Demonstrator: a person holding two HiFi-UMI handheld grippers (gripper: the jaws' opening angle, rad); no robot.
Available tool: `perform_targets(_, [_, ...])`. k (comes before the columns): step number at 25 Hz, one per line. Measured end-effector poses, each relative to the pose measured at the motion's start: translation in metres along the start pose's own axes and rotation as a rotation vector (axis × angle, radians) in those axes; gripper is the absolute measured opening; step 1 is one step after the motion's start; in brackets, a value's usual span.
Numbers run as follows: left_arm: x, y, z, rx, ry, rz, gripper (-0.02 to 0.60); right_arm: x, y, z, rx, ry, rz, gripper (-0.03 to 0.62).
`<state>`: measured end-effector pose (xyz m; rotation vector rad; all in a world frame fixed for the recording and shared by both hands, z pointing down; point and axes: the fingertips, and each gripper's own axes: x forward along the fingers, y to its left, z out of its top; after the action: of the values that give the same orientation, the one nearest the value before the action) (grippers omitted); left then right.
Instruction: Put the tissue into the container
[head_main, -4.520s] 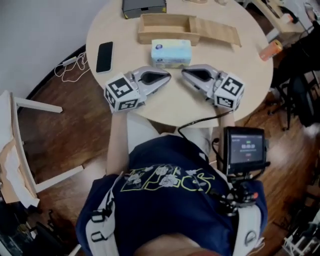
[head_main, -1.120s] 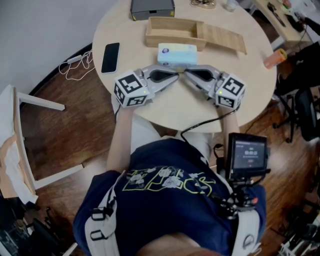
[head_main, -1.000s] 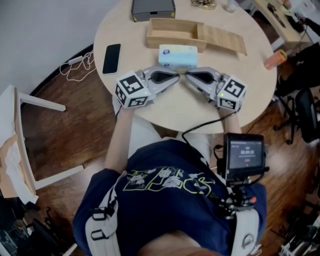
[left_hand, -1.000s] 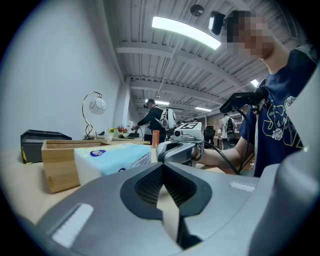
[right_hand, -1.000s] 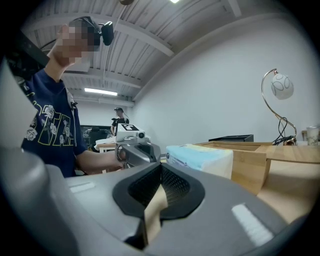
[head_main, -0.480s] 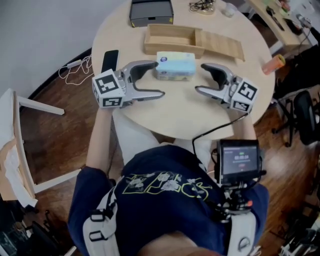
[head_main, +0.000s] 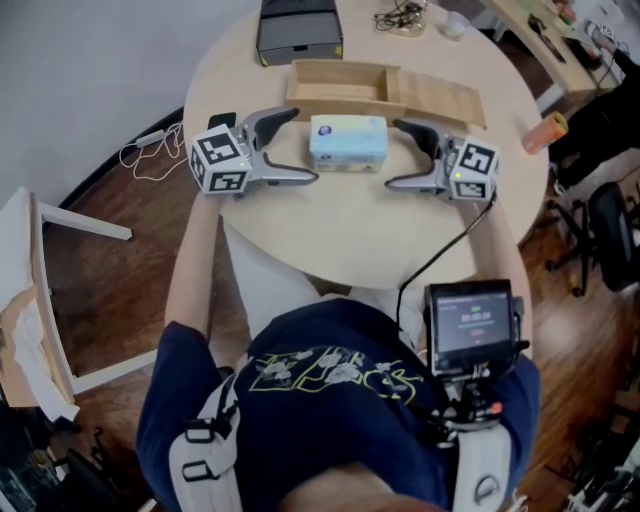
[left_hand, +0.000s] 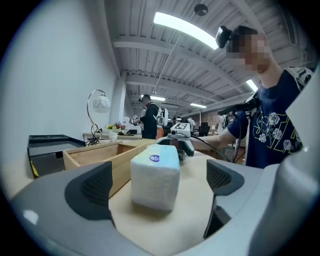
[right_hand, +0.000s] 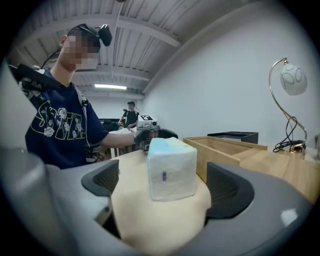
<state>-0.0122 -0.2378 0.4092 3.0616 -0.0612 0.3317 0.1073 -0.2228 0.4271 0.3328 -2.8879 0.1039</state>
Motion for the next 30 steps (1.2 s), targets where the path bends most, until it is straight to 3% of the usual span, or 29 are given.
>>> perform_targets(2, [0.006,0.008,0.001,-0.012,-0.018,-0.008,0.566,0.006,-0.009,-0.003,-0.013,0.019,-0.016,0.535])
perform_targets(7, [0.026,0.01,-0.01,0.013,0.067,-0.021,0.565,0.017,-0.015,-0.003,-0.019,0.043,-0.002,0.534])
perform_targets(13, [0.036,0.003,-0.01,-0.002,0.076,-0.062,0.565,0.033,-0.011,0.007,-0.046,0.051,0.012,0.521])
perform_targets(21, [0.04,0.001,-0.003,0.047,0.09,-0.047,0.549,0.038,-0.015,0.015,-0.064,0.027,-0.017,0.41])
perform_targets(28, [0.037,0.009,-0.003,0.079,0.092,0.007,0.41,0.04,-0.01,0.013,-0.07,0.049,0.004,0.383])
perform_targets(30, [0.036,0.009,-0.004,0.081,0.083,0.016,0.4,0.04,-0.009,0.013,-0.072,0.051,0.003,0.376])
